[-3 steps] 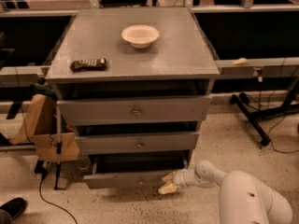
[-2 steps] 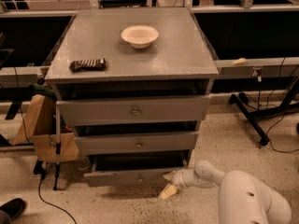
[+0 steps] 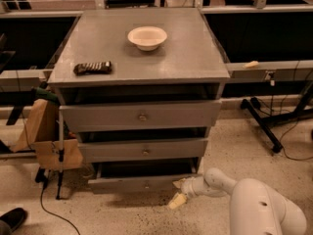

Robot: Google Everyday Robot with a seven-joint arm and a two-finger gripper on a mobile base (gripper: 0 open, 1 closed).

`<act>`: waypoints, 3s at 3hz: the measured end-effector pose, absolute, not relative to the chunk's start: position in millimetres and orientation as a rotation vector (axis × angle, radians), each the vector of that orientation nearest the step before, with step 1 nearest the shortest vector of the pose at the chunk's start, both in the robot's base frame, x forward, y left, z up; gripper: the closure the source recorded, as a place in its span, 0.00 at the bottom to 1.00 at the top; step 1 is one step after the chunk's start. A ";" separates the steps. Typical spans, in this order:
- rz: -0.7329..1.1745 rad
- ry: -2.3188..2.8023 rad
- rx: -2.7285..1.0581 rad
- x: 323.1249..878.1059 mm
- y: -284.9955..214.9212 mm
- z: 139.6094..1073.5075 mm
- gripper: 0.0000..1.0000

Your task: Close bottom drawer

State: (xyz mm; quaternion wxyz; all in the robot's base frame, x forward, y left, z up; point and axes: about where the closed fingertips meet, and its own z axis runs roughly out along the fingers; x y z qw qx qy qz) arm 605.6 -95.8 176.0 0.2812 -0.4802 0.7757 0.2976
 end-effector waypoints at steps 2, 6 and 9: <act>0.680 2.121 -1.291 637.9 -110.5 174.6 0.50; 0.518 2.190 -1.263 673.3 -130.0 170.9 1.00; 0.448 2.273 -1.223 671.6 -151.9 162.9 0.37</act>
Offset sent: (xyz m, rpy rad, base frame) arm 0.1401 -0.0650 0.0148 -0.2521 -0.1470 -0.1364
